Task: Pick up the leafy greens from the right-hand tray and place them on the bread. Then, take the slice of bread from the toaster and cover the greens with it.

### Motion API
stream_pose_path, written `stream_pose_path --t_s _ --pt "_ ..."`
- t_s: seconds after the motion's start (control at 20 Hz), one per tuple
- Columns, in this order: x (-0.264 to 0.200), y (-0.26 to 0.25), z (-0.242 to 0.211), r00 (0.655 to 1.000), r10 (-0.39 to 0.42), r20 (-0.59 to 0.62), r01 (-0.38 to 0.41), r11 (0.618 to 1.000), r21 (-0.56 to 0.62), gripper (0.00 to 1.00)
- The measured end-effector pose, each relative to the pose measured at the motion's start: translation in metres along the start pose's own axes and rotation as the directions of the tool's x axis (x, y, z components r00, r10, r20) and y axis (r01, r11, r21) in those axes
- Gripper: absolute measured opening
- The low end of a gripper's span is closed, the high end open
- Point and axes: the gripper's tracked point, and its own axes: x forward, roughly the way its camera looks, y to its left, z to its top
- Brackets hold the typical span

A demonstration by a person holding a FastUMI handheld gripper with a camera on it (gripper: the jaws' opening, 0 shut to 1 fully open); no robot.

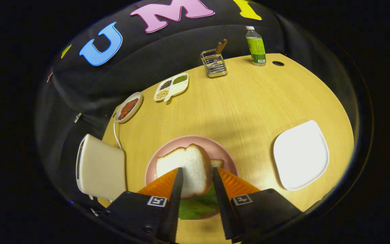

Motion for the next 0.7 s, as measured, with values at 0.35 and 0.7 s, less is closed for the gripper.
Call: stream_pose_path --t_s 0.35,0.7 --pt "-0.057 -0.021 0.023 0.989 -0.093 0.117 0.101 0.993 -0.061 1.00" --pt "-0.142 -0.022 0.082 0.929 -0.100 0.356 0.142 0.986 -0.093 0.99"
